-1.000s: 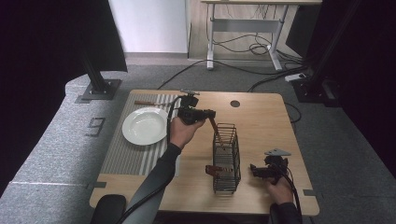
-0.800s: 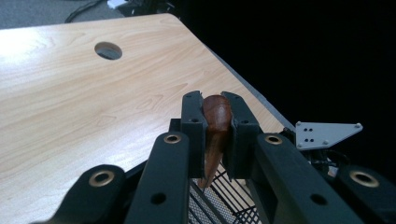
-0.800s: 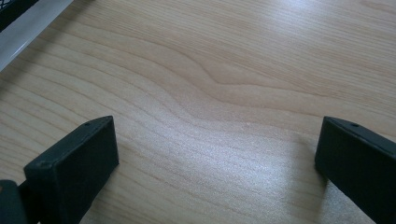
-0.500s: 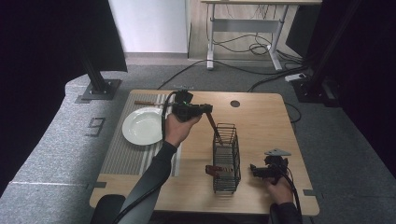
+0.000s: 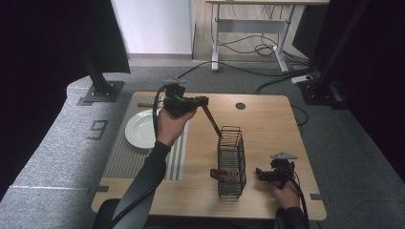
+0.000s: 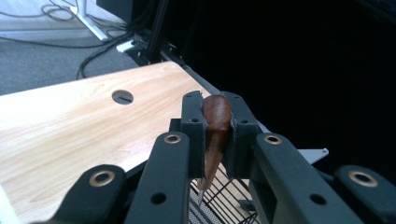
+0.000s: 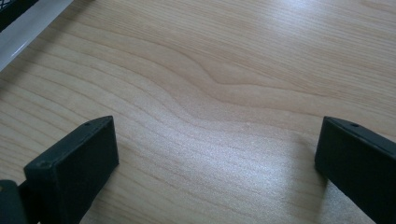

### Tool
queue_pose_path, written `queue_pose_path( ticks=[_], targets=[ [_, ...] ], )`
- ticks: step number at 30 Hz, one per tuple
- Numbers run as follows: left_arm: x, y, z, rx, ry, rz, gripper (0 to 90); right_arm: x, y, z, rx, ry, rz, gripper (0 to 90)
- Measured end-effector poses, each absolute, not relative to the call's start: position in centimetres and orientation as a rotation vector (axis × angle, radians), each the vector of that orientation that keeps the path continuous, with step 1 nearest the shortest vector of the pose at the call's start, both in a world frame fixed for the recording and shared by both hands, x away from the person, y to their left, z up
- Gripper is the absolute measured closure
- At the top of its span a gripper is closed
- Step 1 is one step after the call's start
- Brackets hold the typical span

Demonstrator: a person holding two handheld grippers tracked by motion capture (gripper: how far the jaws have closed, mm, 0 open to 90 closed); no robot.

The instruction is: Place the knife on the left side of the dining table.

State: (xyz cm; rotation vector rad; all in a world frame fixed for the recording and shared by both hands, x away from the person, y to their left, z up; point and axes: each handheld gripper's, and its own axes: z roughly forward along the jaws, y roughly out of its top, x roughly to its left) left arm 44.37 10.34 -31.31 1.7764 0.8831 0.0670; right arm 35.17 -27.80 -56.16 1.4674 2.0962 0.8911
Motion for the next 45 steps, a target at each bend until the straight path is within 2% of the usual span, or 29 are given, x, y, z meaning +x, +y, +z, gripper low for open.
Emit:
queue_pose_path(
  ticks=[16, 30, 45],
  targets=[
    [41.8, 13.9, -28.2, 1.730, 0.878, 0.204, 80.1, 35.2, -27.8, -56.2, 1.467, 2.097, 0.891, 0.0],
    [40.5, 17.9, -31.2, 1.702, 1.000, 0.272, 80.1, 35.2, -27.8, -56.2, 1.470, 2.096, 0.892, 0.0],
    [38.5, 21.4, -35.5, 1.675, 1.109, 0.287, 80.1, 35.2, -27.8, -56.2, 1.469, 2.097, 0.891, 0.0]
  ],
)
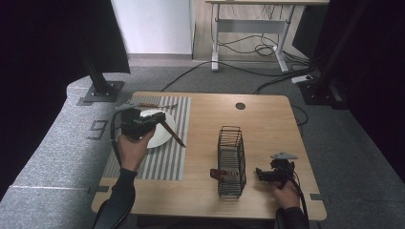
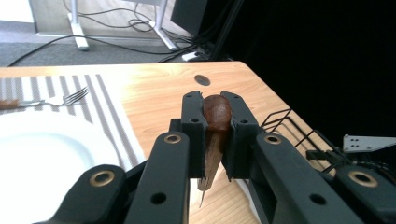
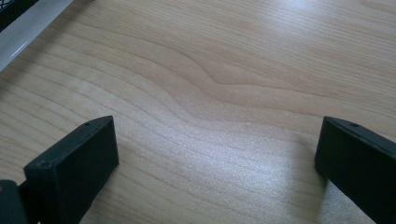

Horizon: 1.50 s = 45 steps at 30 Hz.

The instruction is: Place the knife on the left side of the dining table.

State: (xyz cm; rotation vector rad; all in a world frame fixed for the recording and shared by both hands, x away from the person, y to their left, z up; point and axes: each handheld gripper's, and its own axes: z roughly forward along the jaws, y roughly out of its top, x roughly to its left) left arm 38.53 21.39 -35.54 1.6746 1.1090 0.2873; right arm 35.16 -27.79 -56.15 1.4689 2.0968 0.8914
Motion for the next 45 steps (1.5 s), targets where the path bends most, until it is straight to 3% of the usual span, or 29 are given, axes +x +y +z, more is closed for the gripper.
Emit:
queue_pose_path(
  ticks=[22, 37, 45],
  targets=[
    [35.9, 26.0, -41.5, 1.581, 1.307, 0.275, 80.1, 35.2, -27.8, -56.2, 1.468, 2.094, 0.893, 0.0],
    [35.1, 28.1, -43.3, 1.517, 1.348, 0.265, 79.9, 35.2, -27.8, -56.2, 1.468, 2.094, 0.893, 0.0],
    [34.9, 29.3, -44.4, 1.510, 1.374, 0.334, 76.3, 35.2, -27.8, -56.2, 1.468, 2.094, 0.893, 0.0]
  ],
)
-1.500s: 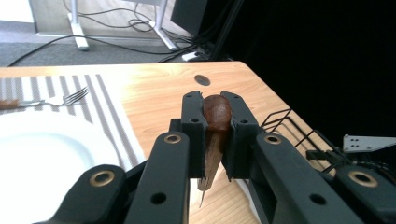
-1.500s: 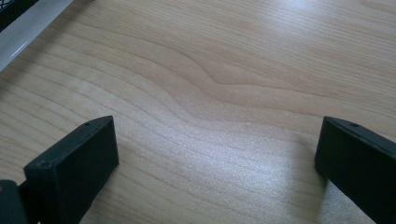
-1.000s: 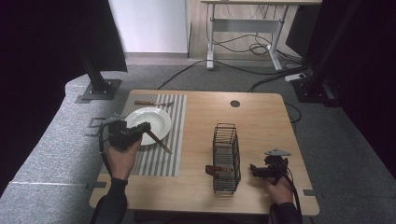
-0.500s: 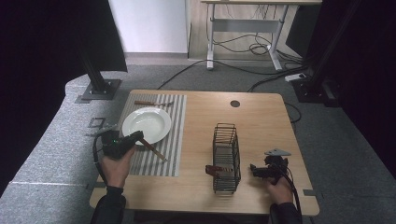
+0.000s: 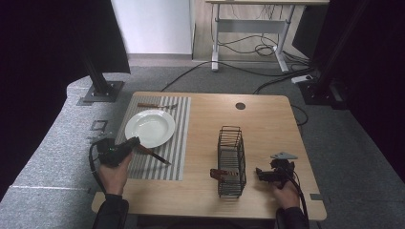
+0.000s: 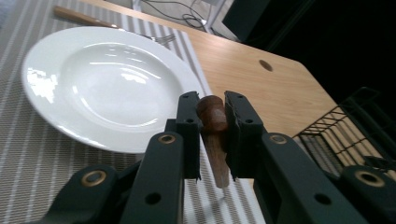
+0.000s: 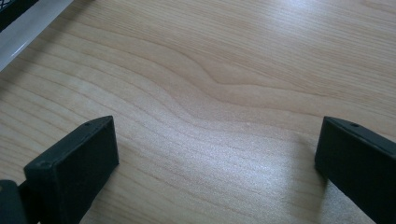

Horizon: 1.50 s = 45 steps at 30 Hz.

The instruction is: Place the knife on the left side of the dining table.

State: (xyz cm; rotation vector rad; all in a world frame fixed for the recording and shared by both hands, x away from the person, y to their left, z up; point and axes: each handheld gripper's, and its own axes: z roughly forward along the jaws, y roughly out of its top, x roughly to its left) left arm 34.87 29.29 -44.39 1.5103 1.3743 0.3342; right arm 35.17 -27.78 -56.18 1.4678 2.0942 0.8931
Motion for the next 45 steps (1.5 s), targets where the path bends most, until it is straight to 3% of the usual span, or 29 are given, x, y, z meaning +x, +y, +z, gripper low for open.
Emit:
queue_pose_path(
  ticks=[10, 33, 45],
  targets=[
    [34.6, 30.0, -45.6, 1.531, 1.385, 0.442, 70.6, 35.2, -27.8, -56.2, 1.468, 2.094, 0.893, 0.0],
    [34.9, 32.5, -49.5, 1.507, 1.407, 0.549, 62.2, 35.2, -27.8, -56.2, 1.468, 2.094, 0.893, 0.0],
    [35.8, 33.7, -51.1, 1.475, 1.430, 0.502, 62.2, 35.2, -27.8, -56.2, 1.468, 2.094, 0.893, 0.0]
  ],
)
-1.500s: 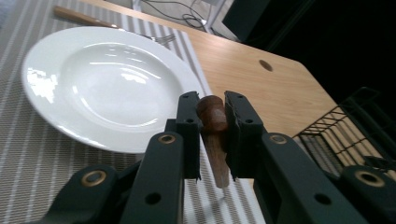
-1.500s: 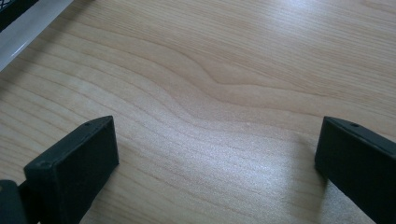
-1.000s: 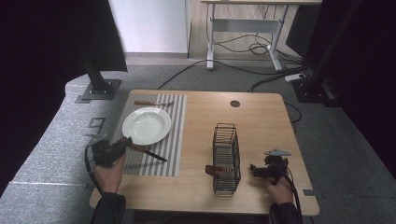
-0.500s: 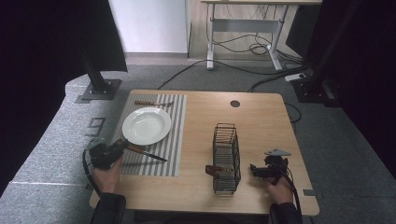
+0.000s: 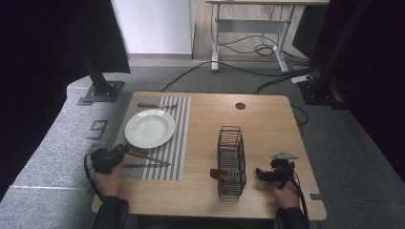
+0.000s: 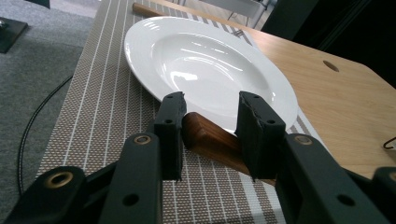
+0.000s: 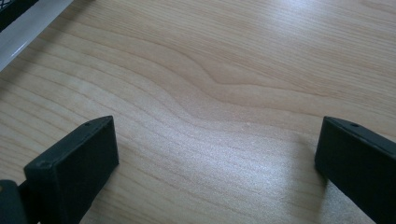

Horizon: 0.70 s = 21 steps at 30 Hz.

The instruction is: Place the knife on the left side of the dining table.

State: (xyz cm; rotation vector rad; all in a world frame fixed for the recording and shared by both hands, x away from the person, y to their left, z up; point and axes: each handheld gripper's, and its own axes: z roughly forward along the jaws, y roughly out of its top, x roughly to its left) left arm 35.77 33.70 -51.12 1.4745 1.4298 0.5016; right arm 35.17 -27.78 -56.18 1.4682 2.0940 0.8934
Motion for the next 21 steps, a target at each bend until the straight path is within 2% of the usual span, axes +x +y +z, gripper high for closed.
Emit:
queue_pose_path(
  ticks=[21],
  targets=[
    [36.9, 35.1, -52.9, 1.469, 1.465, 0.464, 61.3, 35.2, -27.8, -56.2, 1.468, 2.094, 0.894, 0.0]
  ],
)
